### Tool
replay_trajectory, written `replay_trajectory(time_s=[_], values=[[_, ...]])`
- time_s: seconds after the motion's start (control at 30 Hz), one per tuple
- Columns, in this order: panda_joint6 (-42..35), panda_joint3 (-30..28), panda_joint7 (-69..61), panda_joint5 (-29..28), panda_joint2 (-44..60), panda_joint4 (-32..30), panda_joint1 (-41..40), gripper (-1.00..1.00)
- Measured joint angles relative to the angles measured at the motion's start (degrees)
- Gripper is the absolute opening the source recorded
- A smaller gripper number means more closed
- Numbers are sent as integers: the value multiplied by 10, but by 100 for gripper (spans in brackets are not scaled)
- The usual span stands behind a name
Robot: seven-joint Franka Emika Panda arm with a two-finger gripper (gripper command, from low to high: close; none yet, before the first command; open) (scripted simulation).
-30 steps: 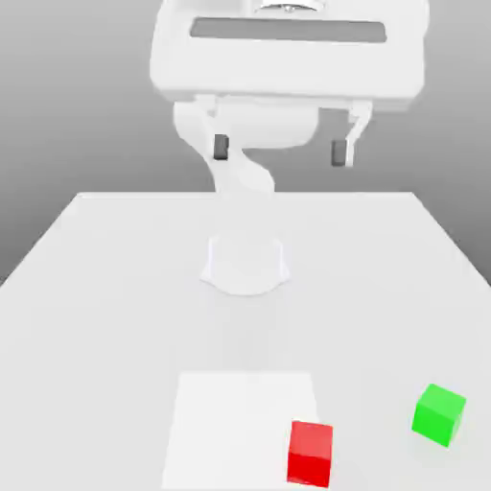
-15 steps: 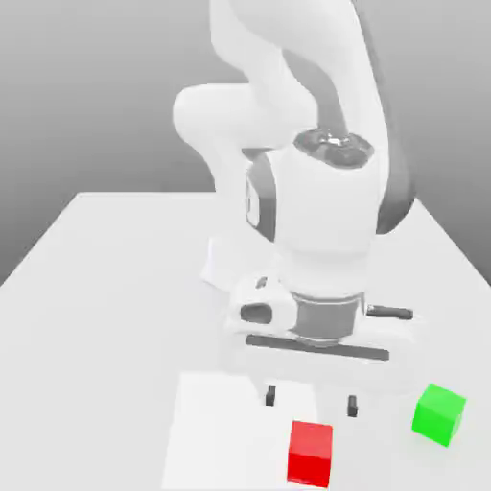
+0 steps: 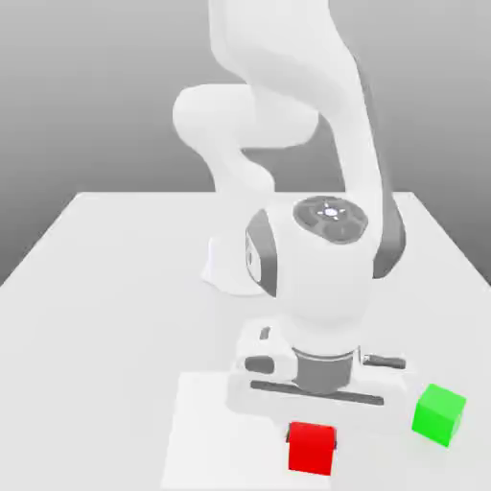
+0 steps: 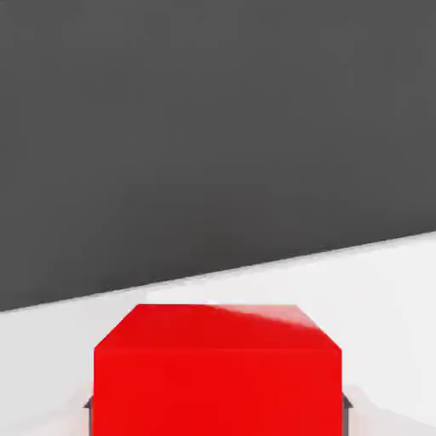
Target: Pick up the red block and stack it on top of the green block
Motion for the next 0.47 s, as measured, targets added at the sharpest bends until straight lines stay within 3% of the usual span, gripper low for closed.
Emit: replay_trajectory(time_s=[0.2, 0.33, 0.37, 0.47], values=[[-46, 97, 42, 2, -51, -8, 96, -100], [4, 84, 91, -53, 9, -2, 141, -100], [19, 77, 102, -69, 28, -1, 146, 100], [19, 77, 102, -69, 28, -1, 146, 100]])
